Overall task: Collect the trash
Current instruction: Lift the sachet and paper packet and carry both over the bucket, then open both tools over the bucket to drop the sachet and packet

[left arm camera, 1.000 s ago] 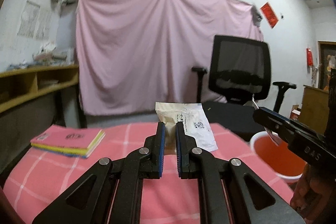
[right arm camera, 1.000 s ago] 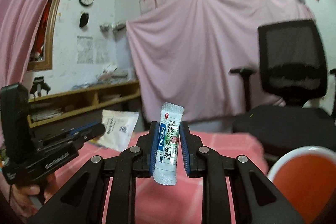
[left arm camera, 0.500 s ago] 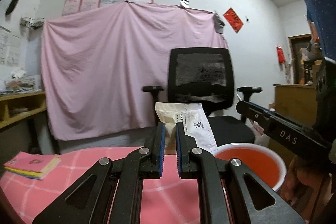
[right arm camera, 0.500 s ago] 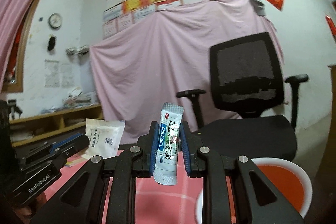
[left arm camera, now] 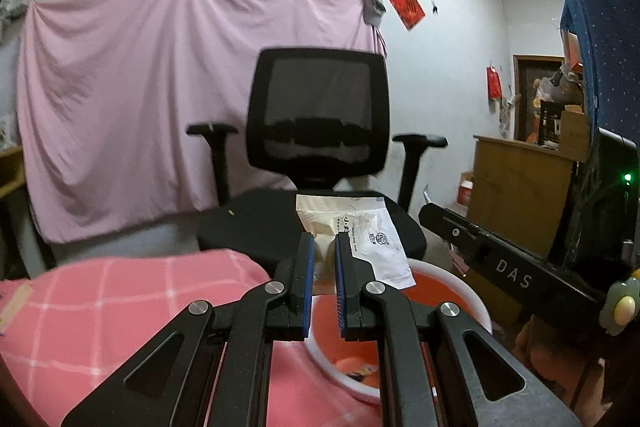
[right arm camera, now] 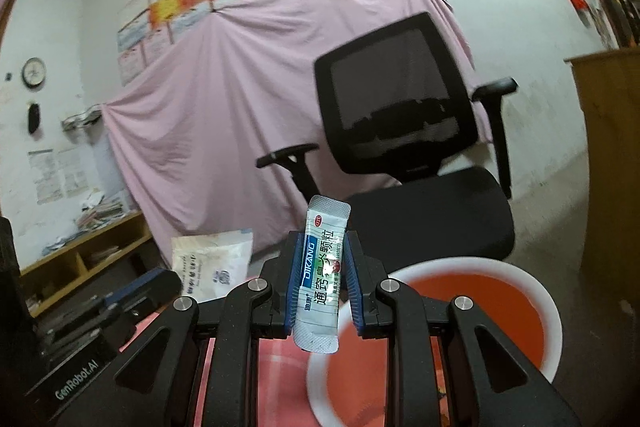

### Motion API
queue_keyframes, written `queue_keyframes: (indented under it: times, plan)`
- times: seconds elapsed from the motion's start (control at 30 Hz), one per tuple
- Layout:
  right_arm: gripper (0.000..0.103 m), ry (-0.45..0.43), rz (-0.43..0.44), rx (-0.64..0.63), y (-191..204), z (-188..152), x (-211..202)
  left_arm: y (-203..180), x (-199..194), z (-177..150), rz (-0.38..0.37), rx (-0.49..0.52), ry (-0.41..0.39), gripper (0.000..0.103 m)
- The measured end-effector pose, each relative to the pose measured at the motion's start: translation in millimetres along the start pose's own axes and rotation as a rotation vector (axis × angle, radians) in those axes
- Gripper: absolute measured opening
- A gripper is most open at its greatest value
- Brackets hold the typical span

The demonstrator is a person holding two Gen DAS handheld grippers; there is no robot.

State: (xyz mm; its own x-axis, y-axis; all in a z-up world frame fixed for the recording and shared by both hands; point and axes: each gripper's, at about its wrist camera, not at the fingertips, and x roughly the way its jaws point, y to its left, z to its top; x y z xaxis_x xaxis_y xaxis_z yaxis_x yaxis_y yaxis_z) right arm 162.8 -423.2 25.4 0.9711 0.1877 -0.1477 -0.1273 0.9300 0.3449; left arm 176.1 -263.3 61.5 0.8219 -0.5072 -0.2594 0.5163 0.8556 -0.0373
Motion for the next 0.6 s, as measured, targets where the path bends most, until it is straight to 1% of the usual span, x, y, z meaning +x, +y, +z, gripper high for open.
queue_keyframes:
  times: [0.2, 0.23, 0.3, 0.37, 0.43, 0.5, 0.53, 0.6]
  plan:
    - [0.021, 0.050, -0.052, 0.047, -20, -2, 8, -6, 24, 3, -0.051, -0.043, 0.074, 0.008]
    - [0.021, 0.062, -0.061, 0.058, -24, -3, 10, -5, 29, 4, -0.057, -0.051, 0.094, 0.008]
    - [0.027, 0.083, -0.072, 0.079, -31, -5, 13, -5, 38, 3, -0.055, -0.058, 0.132, 0.008]
    - [0.028, 0.095, -0.079, 0.095, -35, -6, 15, -5, 46, 0, -0.060, -0.069, 0.166, 0.009]
    - [0.028, 0.100, -0.085, 0.101, -38, -6, 16, -4, 50, -3, -0.067, -0.085, 0.187, 0.013]
    - [0.028, 0.105, -0.089, 0.102, -39, -6, 16, -1, 53, -5, -0.074, -0.106, 0.199, 0.031]
    - [0.028, 0.106, -0.089, 0.102, -38, -6, 16, 2, 52, -6, -0.081, -0.119, 0.196, 0.034]
    - [0.028, 0.107, -0.089, 0.101, -38, -6, 15, 6, 52, -8, -0.082, -0.136, 0.196, 0.035]
